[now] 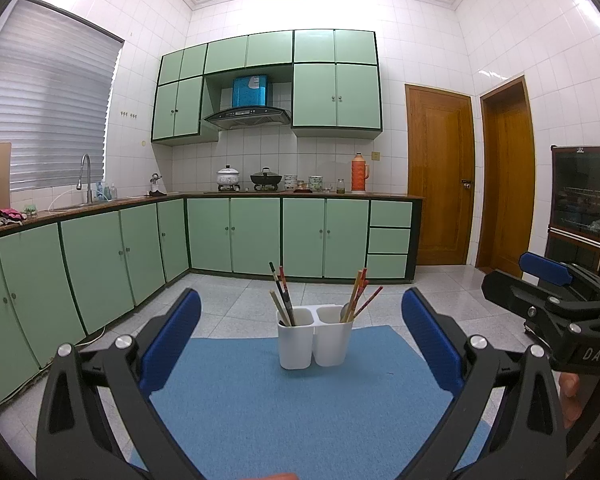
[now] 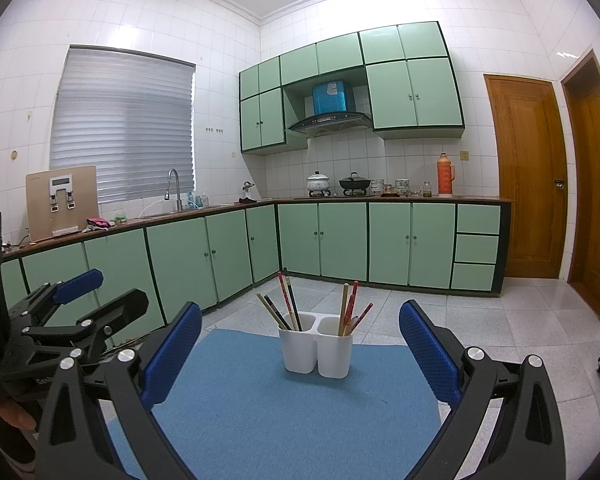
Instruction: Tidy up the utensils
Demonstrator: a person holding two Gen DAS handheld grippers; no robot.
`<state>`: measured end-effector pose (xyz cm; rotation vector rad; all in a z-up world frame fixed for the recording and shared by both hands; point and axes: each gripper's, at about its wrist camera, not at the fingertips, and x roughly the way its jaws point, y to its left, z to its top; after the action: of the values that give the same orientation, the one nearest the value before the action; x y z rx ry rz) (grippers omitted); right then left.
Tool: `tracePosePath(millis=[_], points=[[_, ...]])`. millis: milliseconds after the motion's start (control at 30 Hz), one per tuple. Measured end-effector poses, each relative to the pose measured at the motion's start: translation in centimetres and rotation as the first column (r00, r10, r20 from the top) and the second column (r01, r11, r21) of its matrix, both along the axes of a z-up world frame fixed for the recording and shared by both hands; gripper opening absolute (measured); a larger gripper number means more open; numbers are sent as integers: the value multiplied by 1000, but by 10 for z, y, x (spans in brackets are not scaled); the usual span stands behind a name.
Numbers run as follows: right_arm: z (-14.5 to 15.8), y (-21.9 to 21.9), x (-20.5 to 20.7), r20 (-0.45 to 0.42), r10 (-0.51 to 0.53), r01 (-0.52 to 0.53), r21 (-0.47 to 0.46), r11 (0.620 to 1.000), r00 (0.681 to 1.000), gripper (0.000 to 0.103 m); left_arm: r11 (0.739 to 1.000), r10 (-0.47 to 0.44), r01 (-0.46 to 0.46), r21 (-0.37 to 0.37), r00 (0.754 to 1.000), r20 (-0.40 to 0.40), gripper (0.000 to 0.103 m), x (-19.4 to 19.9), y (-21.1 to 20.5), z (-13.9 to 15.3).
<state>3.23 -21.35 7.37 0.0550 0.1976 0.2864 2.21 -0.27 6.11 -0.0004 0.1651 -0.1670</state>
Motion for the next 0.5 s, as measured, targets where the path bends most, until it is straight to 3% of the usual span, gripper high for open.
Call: tracePosePath(millis=[500], points=[[-1,0,0,0,0,0,0,1000,1000,97,1000,-2,2,1,1000,-5,97,-1,2,0]])
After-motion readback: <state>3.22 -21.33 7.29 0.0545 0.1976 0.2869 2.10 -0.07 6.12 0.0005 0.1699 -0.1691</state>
